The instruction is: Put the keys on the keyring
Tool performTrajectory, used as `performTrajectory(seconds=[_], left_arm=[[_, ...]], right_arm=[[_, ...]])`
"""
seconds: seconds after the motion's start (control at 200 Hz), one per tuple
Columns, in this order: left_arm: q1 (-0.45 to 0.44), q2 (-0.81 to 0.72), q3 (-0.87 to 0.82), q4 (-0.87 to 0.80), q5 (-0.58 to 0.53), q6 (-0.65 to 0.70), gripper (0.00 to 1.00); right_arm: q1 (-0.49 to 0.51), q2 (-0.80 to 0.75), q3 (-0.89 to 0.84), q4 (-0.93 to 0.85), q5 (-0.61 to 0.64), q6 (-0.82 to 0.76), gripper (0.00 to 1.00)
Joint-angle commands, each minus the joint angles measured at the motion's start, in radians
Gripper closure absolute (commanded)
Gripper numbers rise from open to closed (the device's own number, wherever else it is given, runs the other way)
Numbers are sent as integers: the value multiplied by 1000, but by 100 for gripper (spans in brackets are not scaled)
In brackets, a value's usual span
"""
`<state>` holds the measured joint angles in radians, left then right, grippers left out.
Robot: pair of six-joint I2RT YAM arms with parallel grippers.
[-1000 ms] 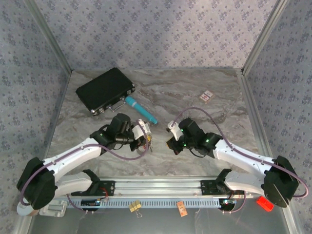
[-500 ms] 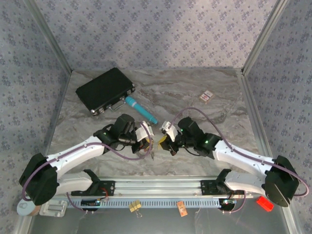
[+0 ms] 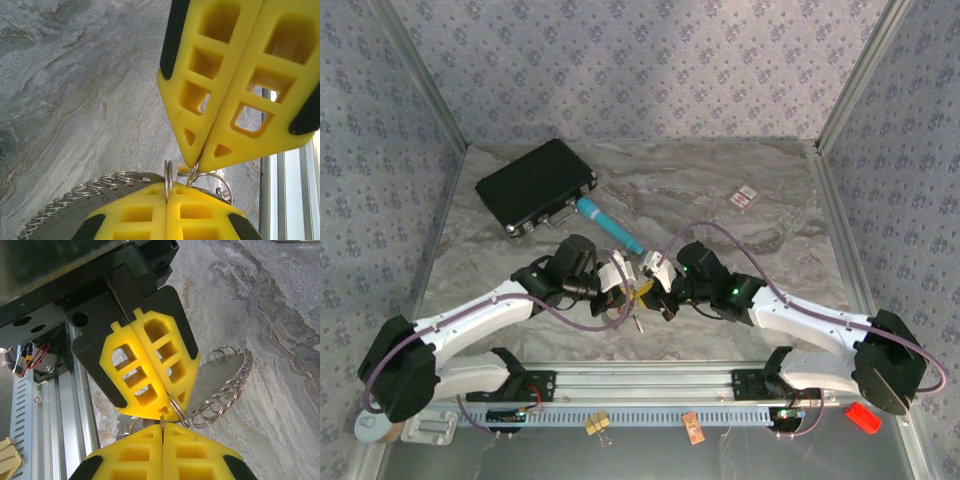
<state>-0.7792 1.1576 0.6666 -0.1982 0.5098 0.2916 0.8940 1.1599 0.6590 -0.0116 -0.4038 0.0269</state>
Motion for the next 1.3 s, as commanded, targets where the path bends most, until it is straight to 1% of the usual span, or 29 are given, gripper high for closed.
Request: performTrajectory(seconds=[0.0,0.375,0.665,0.815,1.129,1.294], left_arm=[[-6,-22,-5,28,59,29,100],[-5,-30,-5,17,71,41,100],[-6,-36,-4,12,60,40,100],[-5,-42,-9,14,40,38,100],[-5,-53,-15,17,21,42,100],[-6,-53,-19,28,18,37,100]], right_arm=[[11,1,32,31,30,-25,100],[17,11,34,52,72,-22,100],[17,15,39,21,201,10,100],[17,18,43,15,227,24,100],[17,17,39,12,231,32,100],[23,14,35,37,173,23,100]])
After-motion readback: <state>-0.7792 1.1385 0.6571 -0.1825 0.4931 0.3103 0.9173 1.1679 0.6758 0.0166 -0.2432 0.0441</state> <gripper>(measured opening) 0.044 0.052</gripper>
